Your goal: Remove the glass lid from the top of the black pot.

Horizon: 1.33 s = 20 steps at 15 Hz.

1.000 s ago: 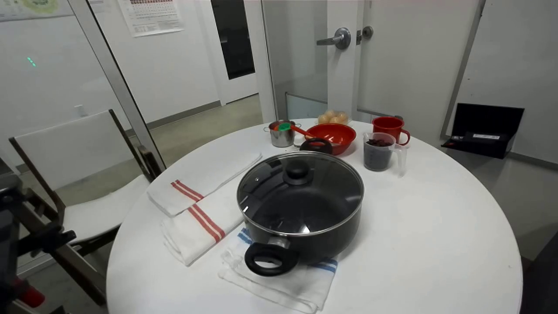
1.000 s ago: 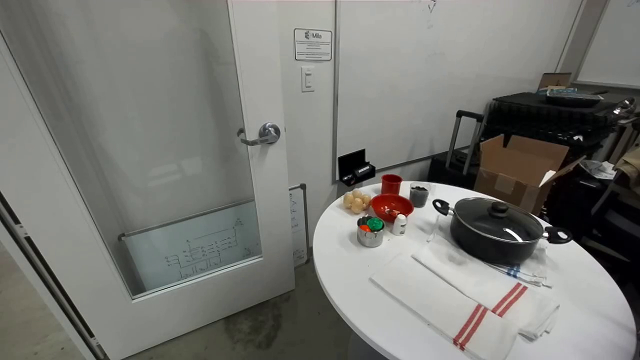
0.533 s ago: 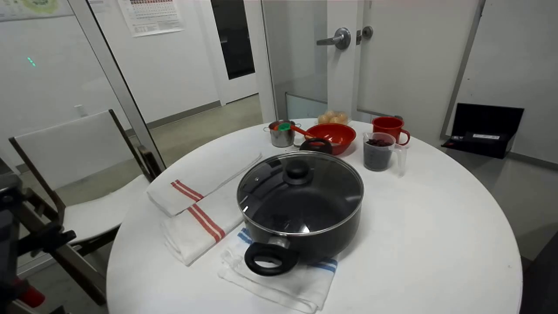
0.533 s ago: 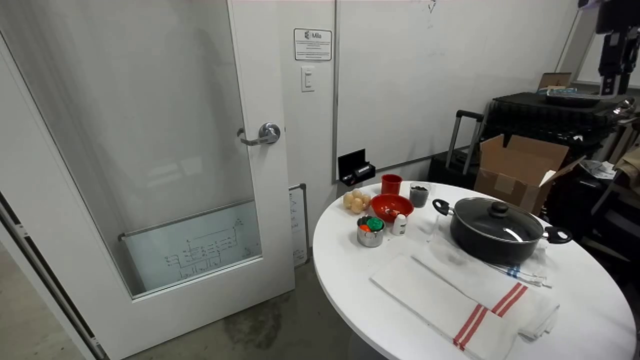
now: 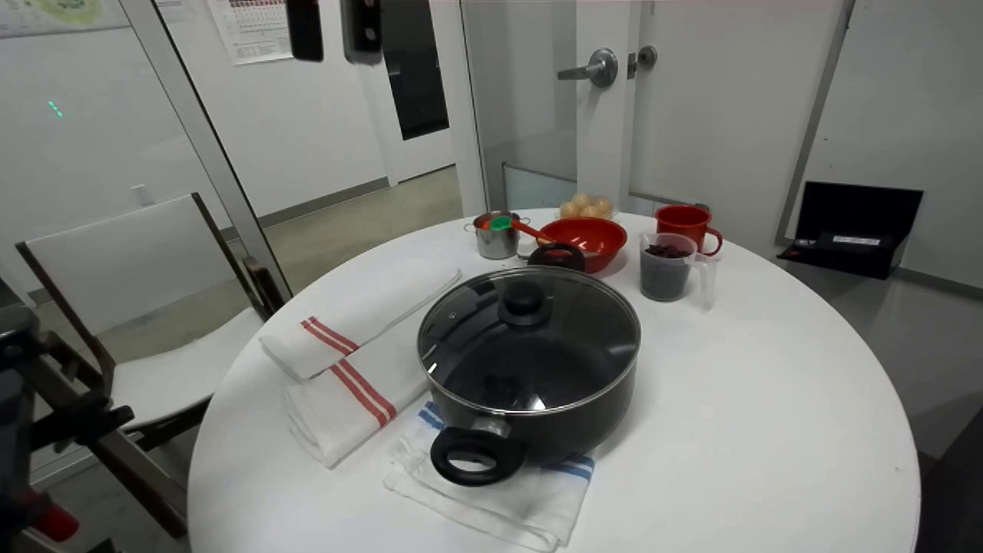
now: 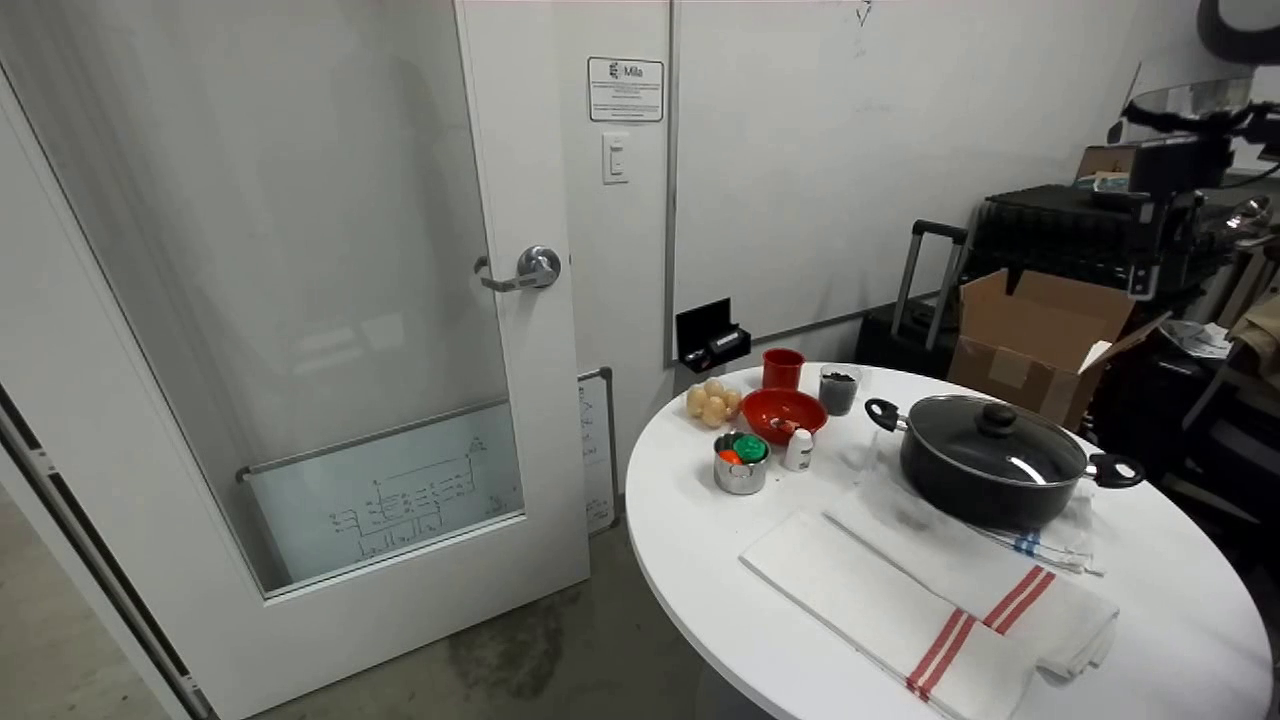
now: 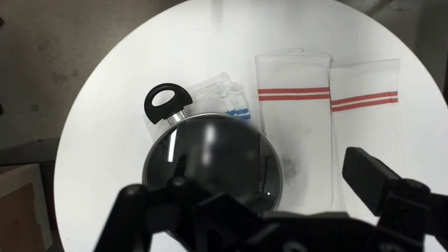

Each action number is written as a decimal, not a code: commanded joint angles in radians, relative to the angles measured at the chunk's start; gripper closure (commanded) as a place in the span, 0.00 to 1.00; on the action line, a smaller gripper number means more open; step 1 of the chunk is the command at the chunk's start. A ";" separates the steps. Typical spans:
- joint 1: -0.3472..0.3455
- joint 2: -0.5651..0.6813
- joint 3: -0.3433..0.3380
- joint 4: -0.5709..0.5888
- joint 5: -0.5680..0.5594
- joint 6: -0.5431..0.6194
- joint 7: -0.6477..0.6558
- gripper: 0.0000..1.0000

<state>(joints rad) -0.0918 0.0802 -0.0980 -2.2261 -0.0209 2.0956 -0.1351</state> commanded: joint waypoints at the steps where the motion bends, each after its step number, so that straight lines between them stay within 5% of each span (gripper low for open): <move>1: -0.033 0.138 -0.004 0.059 0.064 0.080 -0.093 0.00; 14: -0.110 0.495 0.040 0.319 0.123 0.127 -0.147 0.00; 20: -0.079 0.598 0.027 0.401 0.069 0.166 -0.086 0.00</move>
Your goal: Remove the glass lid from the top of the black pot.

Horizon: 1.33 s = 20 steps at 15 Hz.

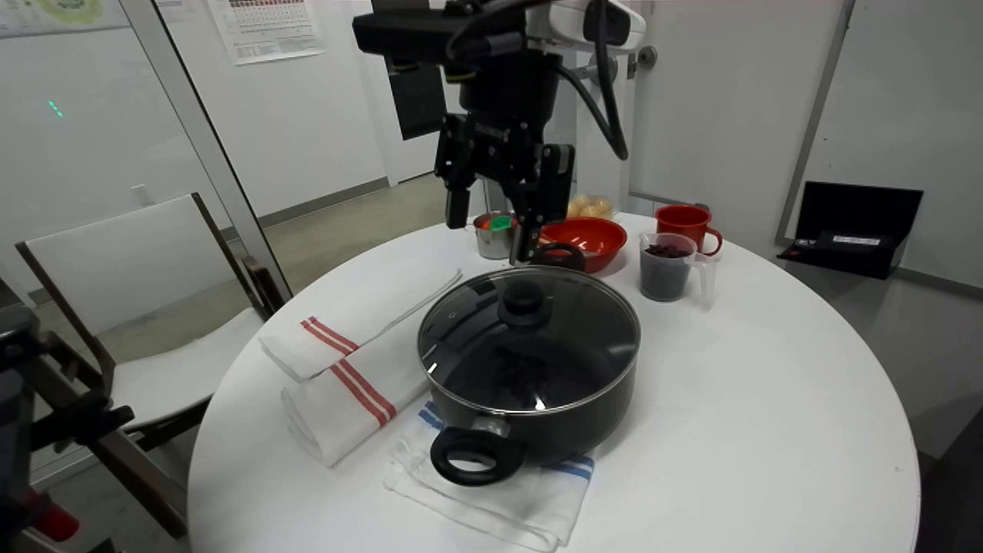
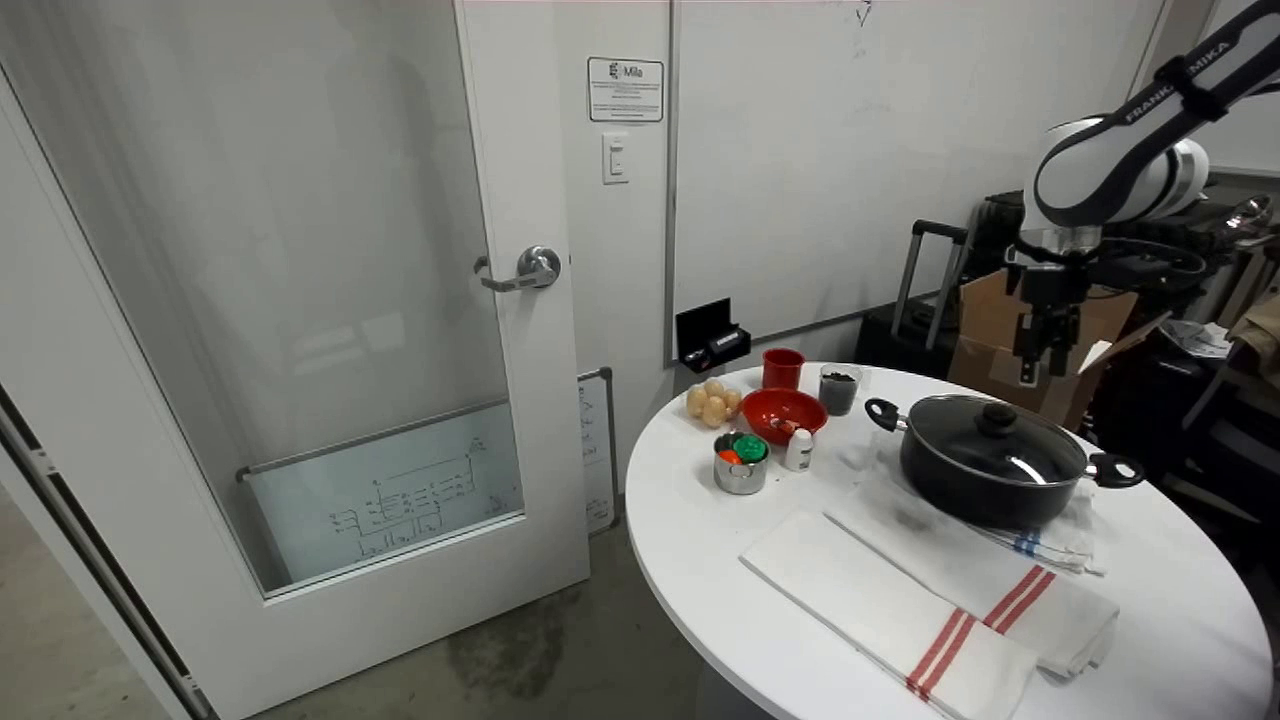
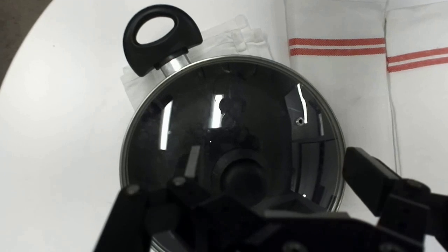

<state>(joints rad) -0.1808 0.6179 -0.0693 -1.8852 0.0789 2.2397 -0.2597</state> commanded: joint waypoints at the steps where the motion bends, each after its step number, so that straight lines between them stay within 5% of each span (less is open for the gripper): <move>1: 0.017 0.076 -0.006 0.070 -0.043 0.032 0.053 0.00; 20: 0.042 0.222 -0.008 0.152 -0.103 0.124 0.144 0.00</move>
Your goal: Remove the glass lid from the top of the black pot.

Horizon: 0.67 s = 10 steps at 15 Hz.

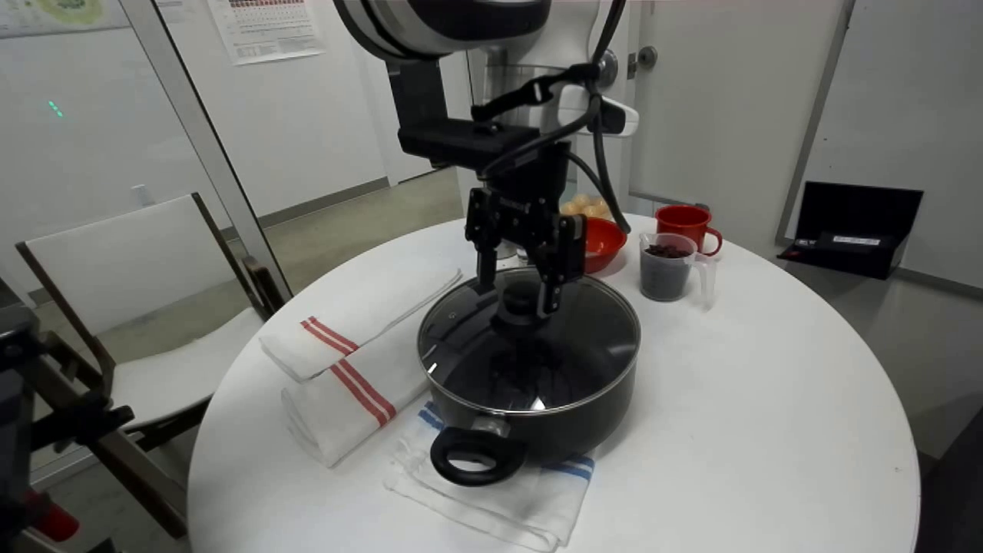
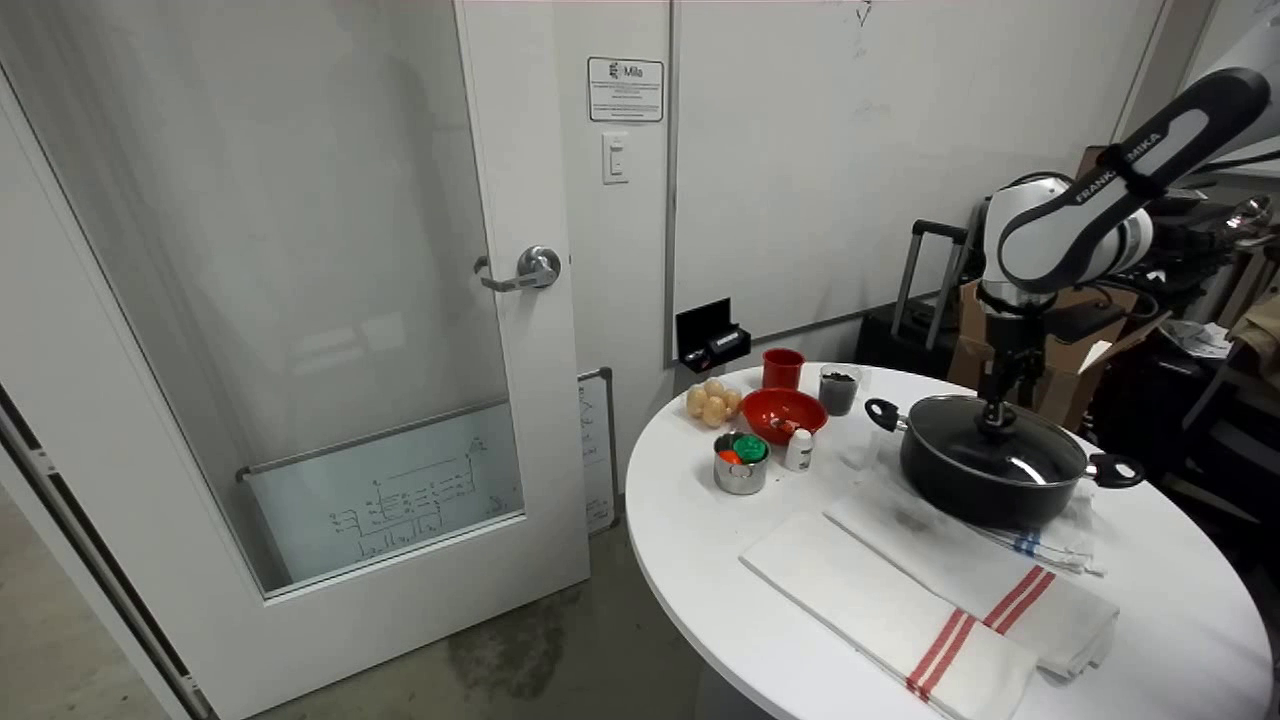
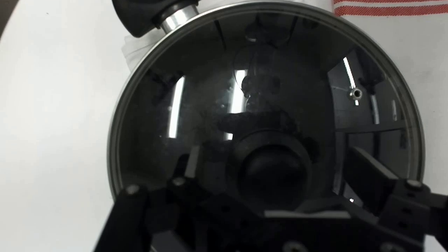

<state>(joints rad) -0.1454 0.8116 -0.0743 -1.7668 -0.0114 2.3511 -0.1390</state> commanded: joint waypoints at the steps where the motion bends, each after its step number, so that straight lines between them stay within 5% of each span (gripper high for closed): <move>1: 0.007 0.030 -0.003 0.035 -0.013 0.015 0.023 0.00; 4: 0.007 0.033 -0.004 0.039 -0.013 0.017 0.022 0.00; 5: 0.006 0.033 -0.003 0.040 -0.013 0.018 0.020 0.20; 10: 0.003 0.031 -0.001 0.042 -0.011 0.021 0.016 0.55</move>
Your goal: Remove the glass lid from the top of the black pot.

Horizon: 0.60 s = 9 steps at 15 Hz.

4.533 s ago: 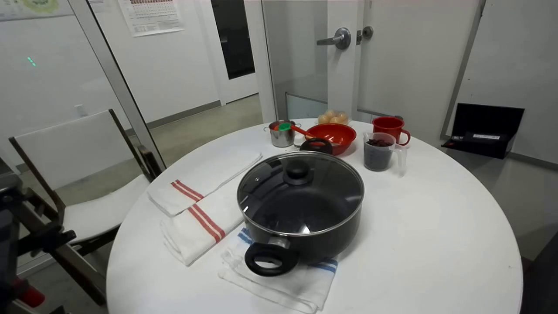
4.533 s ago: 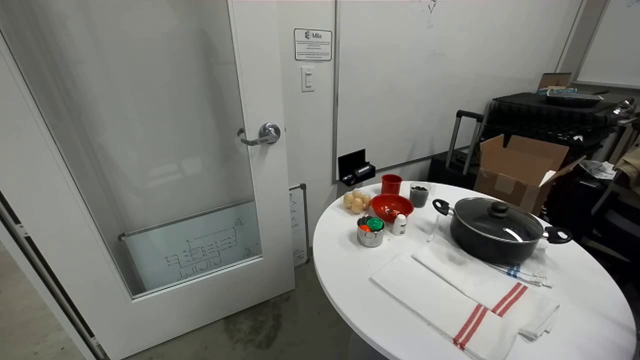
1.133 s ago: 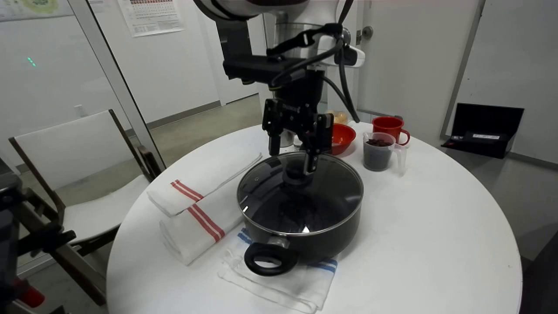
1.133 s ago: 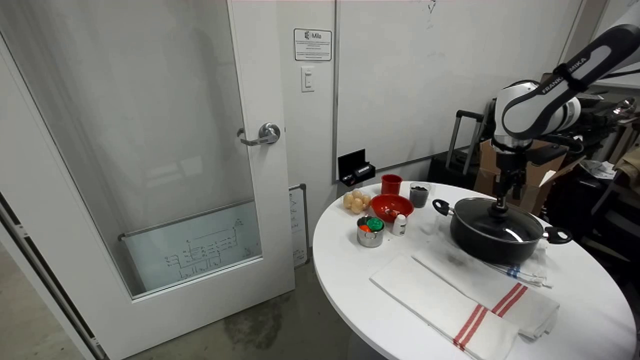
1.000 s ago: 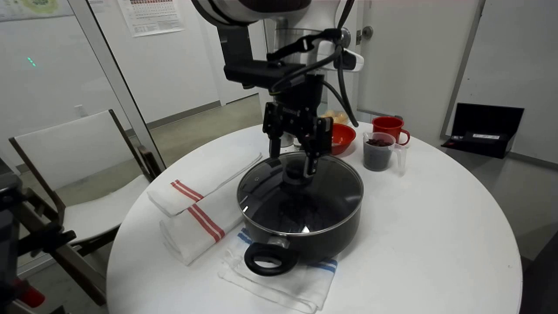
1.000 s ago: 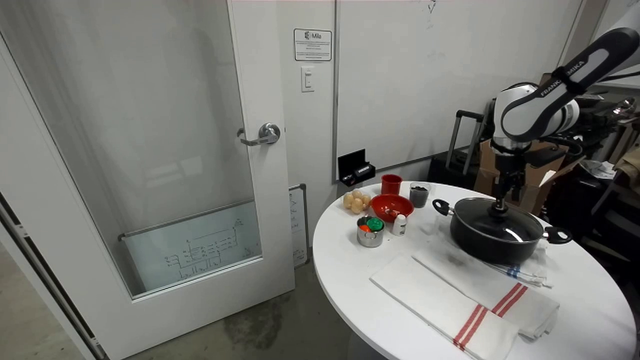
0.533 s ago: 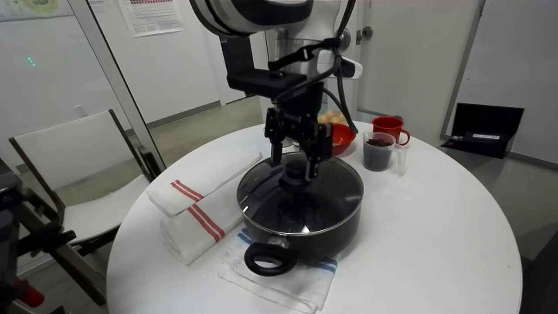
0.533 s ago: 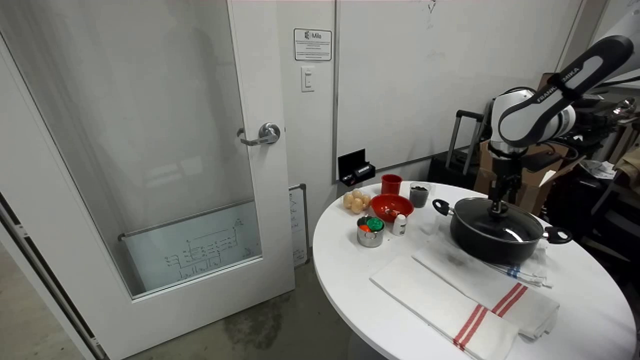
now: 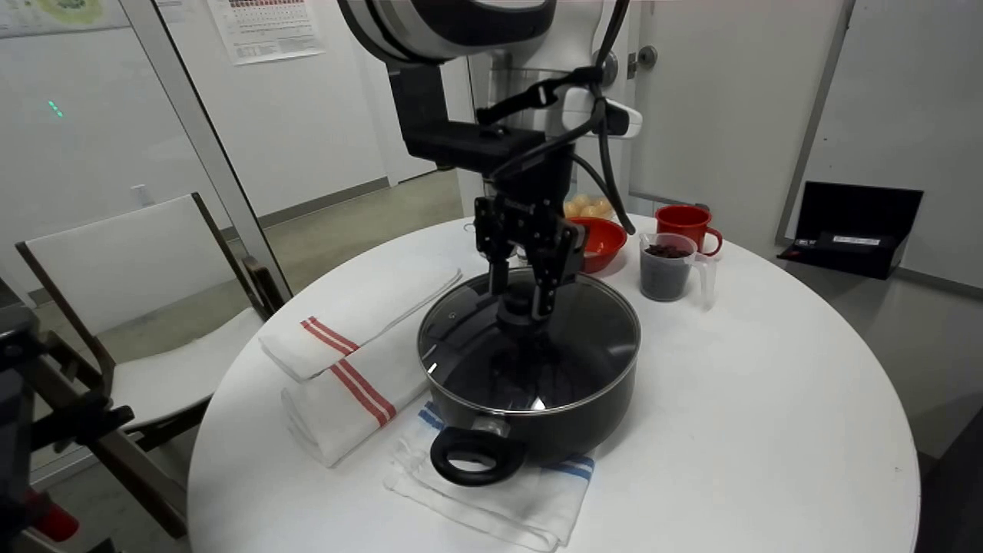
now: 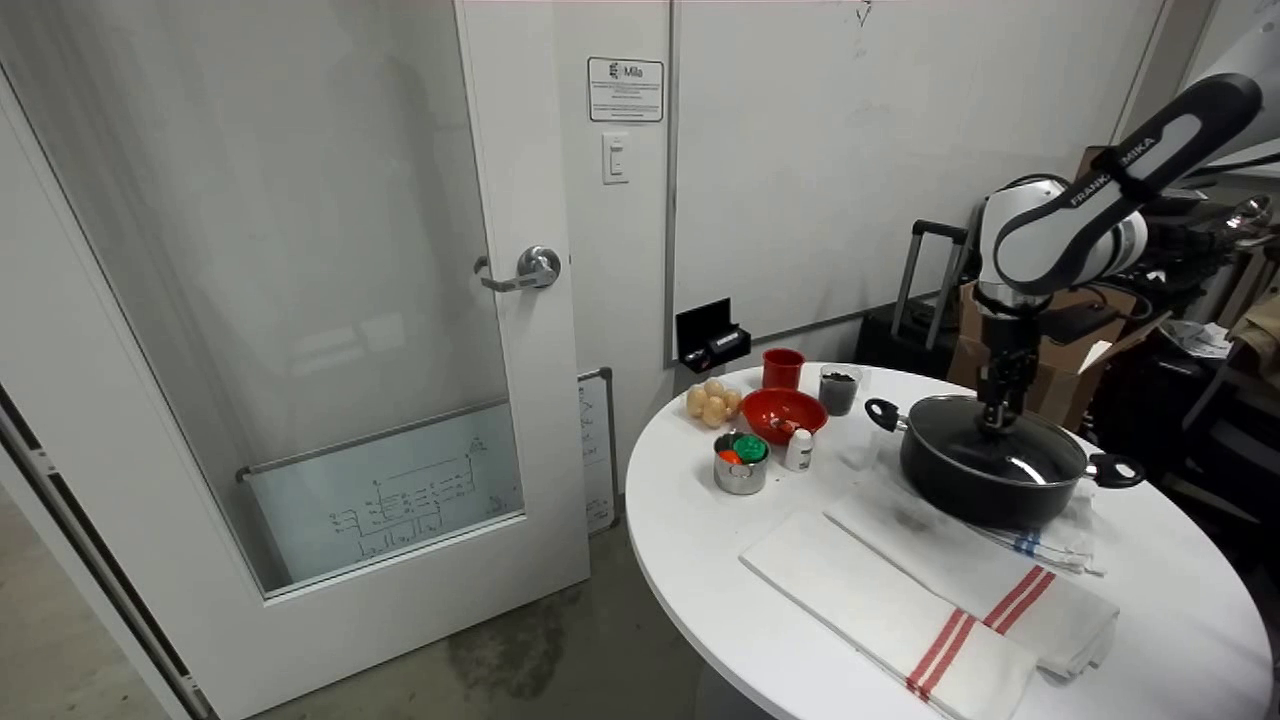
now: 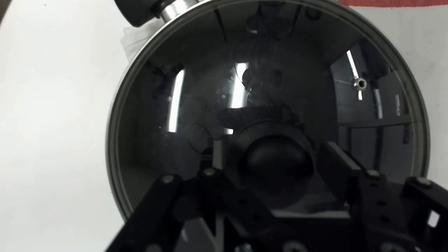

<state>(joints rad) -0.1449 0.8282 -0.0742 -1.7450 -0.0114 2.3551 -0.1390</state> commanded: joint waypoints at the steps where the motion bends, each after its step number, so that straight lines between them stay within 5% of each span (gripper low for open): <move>1: 0.002 0.014 -0.001 0.020 -0.011 0.018 0.016 0.62; 3: 0.000 0.012 0.001 0.020 -0.009 0.019 0.014 0.75; 9: -0.006 -0.031 0.009 -0.019 0.001 0.026 0.007 0.75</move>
<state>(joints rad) -0.1453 0.8285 -0.0731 -1.7412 -0.0113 2.3559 -0.1390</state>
